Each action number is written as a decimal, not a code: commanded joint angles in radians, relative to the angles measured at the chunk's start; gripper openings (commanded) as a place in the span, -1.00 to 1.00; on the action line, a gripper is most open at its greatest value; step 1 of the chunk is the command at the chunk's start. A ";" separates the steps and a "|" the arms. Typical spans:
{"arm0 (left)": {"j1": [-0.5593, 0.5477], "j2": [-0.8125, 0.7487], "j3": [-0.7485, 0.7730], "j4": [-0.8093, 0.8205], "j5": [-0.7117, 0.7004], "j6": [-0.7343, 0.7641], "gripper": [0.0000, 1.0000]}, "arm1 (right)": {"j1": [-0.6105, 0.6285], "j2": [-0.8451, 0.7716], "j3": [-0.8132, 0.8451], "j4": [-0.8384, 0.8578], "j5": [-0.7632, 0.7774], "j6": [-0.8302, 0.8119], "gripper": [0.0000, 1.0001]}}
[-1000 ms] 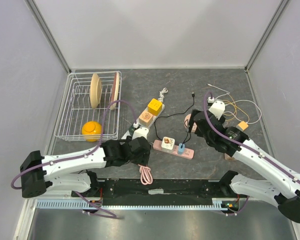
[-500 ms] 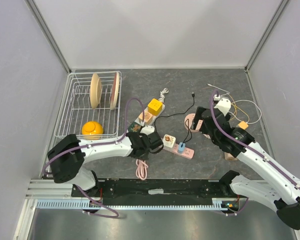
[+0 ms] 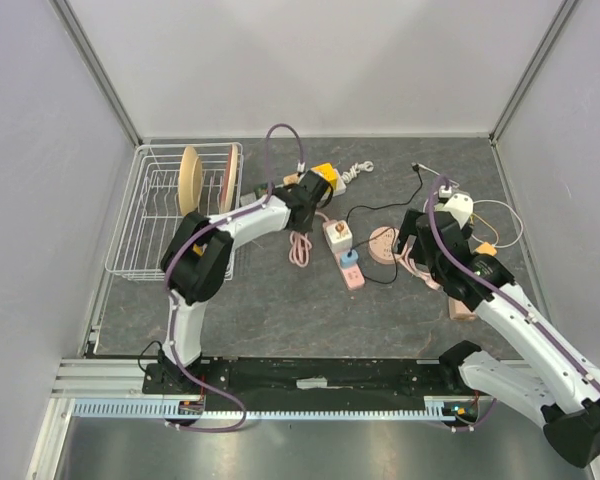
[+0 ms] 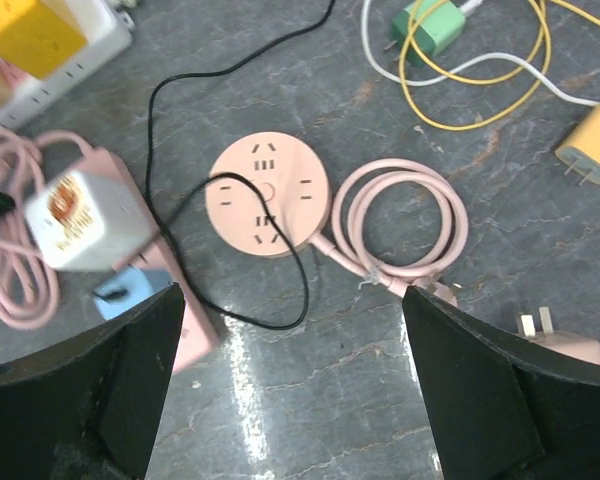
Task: Insert the plug
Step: Move the socket to the center of the board.
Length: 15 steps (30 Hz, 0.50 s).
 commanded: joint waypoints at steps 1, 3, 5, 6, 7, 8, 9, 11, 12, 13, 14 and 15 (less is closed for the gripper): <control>0.095 0.139 0.231 0.163 -0.080 0.194 -0.85 | -0.118 0.049 -0.017 0.058 -0.101 -0.049 0.94; 0.119 0.228 0.363 0.170 -0.077 0.246 -0.83 | -0.170 0.084 -0.026 0.080 -0.207 -0.051 0.94; 0.136 0.287 0.493 0.176 -0.072 0.283 -0.76 | -0.242 0.111 -0.037 0.111 -0.269 -0.046 0.94; 0.141 0.340 0.530 0.180 -0.072 0.306 -0.72 | -0.261 0.134 -0.038 0.123 -0.310 -0.045 0.94; 0.145 0.359 0.564 0.185 -0.069 0.314 -0.62 | -0.291 0.147 -0.040 0.143 -0.326 -0.043 0.94; 0.153 0.373 0.610 0.190 -0.063 0.320 -0.52 | -0.310 0.161 -0.035 0.149 -0.342 -0.045 0.94; 0.154 0.382 0.619 0.197 -0.060 0.326 -0.40 | -0.328 0.190 -0.024 0.154 -0.367 -0.048 0.94; 0.155 0.356 0.601 0.228 -0.027 0.327 -0.08 | -0.395 0.223 -0.018 0.166 -0.387 -0.065 0.94; 0.153 0.306 0.580 0.239 -0.011 0.311 0.00 | -0.423 0.260 -0.012 0.167 -0.402 -0.068 0.94; 0.151 0.266 0.546 0.274 0.004 0.304 0.12 | -0.483 0.280 -0.011 0.175 -0.448 -0.075 0.93; 0.148 0.226 0.464 0.300 0.027 0.297 0.18 | -0.504 0.297 -0.011 0.183 -0.458 -0.077 0.93; 0.145 0.134 0.417 0.323 0.037 0.282 0.28 | -0.526 0.334 -0.009 0.190 -0.470 -0.086 0.92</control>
